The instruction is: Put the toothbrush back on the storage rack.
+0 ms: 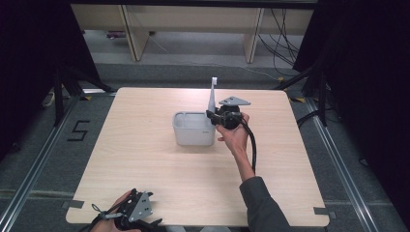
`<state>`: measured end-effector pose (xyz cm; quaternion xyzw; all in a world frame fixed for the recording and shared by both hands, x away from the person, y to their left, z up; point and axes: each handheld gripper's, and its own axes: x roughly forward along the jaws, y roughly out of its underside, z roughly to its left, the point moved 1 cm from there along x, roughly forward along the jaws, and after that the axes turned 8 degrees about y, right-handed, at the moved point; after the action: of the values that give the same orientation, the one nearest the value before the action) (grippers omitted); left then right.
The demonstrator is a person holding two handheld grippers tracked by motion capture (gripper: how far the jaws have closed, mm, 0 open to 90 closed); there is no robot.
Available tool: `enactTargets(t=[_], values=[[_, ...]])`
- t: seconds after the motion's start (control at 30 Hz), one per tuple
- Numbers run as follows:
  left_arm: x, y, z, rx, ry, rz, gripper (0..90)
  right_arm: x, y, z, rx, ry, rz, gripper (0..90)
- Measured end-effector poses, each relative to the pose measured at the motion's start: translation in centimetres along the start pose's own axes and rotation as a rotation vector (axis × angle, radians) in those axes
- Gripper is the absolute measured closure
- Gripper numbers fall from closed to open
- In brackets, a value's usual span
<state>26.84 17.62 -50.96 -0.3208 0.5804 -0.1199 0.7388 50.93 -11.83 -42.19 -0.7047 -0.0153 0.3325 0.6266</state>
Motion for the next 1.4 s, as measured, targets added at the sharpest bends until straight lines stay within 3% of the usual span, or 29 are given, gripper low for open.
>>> enactTargets(t=[0.03,0.1,0.13,0.23,0.57,0.63,0.87,0.9,0.93,1.03,1.2,1.27,1.3,1.33,1.4], values=[[0.1,0.0,-0.1,-0.008,-0.013,-0.025,15.4,0.0,0.0,0.0,0.0,0.0,0.0,66.2],[0.1,0.0,-0.1,-0.009,-0.014,-0.025,15.4,0.0,0.1,0.0,-0.002,0.004,0.01,66.1],[0.0,0.0,0.0,-0.003,0.002,0.0,15.4,-0.1,0.1,-0.1,-0.003,0.007,0.013,66.1],[0.1,0.0,-0.1,-0.009,-0.016,-0.027,15.4,-0.1,0.2,0.0,-0.006,0.009,0.014,66.1],[0.0,0.0,-0.1,-0.009,-0.018,-0.025,15.4,0.0,0.3,-0.1,-0.024,0.011,0.016,66.2],[0.0,0.0,-0.2,-0.013,-0.015,-0.027,15.4,0.0,0.3,0.1,-0.009,0.022,0.025,66.2],[0.0,0.1,-0.1,-0.006,-0.017,-0.021,15.4,0.3,0.4,0.0,-0.044,0.023,0.014,67.2],[0.1,0.1,-0.1,-0.006,-0.019,-0.022,15.4,0.2,0.5,0.2,-0.011,0.016,0.018,67.0],[0.0,0.0,-0.1,-0.005,-0.017,-0.019,15.4,0.1,0.4,0.1,0.004,0.014,0.005,65.8],[0.1,0.0,-0.1,-0.009,-0.015,-0.023,15.4,0.0,0.3,0.1,-0.028,0.013,-0.002,63.1],[0.1,0.1,-0.1,-0.01,-0.014,-0.021,15.4,-0.7,0.3,-0.1,0.01,0.013,-0.012,52.6],[0.0,0.1,0.0,-0.01,0.002,-0.003,15.4,-0.9,0.2,-0.2,0.001,0.013,-0.018,51.1],[0.0,0.0,0.0,-0.009,0.005,-0.004,15.4,-1.1,0.3,-0.2,0.025,0.014,-0.017,49.4],[0.0,0.0,0.0,-0.008,-0.004,-0.007,15.4,-1.2,0.3,-0.4,0.009,0.014,-0.031,48.0],[0.1,0.1,-0.1,-0.013,-0.016,-0.025,15.4,-1.7,0.4,-0.5,0.03,0.016,-0.026,46.9]])
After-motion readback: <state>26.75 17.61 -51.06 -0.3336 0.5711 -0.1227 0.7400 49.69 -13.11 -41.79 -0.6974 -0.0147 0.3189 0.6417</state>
